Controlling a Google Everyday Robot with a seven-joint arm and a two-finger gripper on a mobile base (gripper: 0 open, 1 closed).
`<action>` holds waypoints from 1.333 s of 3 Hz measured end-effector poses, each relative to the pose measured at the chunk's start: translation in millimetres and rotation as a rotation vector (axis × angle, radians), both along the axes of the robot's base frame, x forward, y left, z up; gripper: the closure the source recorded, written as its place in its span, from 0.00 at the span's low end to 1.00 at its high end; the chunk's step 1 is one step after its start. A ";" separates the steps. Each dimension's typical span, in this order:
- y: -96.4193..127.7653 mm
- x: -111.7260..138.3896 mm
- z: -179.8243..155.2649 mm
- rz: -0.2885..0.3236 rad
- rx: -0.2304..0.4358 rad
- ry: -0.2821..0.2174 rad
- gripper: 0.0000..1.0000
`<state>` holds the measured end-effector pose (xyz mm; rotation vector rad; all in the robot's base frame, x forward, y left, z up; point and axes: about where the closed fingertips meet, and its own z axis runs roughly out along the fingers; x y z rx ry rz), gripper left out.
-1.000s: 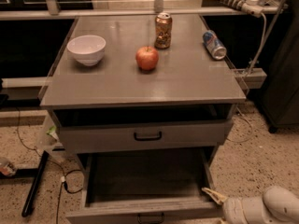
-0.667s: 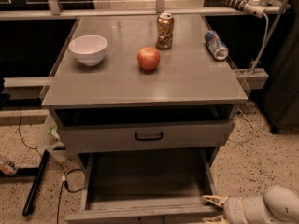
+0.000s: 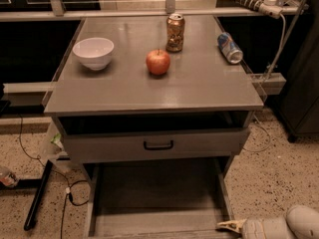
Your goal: Open middle drawer
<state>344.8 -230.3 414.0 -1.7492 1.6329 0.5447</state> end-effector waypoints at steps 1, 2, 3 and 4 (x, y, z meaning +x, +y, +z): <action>0.0 0.0 0.0 0.000 0.000 0.000 0.82; 0.0 0.0 0.0 0.000 0.000 0.000 0.59; 0.1 0.0 0.0 0.000 0.000 0.000 0.35; 0.1 0.0 0.0 0.000 0.000 0.000 0.11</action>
Offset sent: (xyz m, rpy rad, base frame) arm 0.0000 0.0000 0.0000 0.0000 0.0000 0.0000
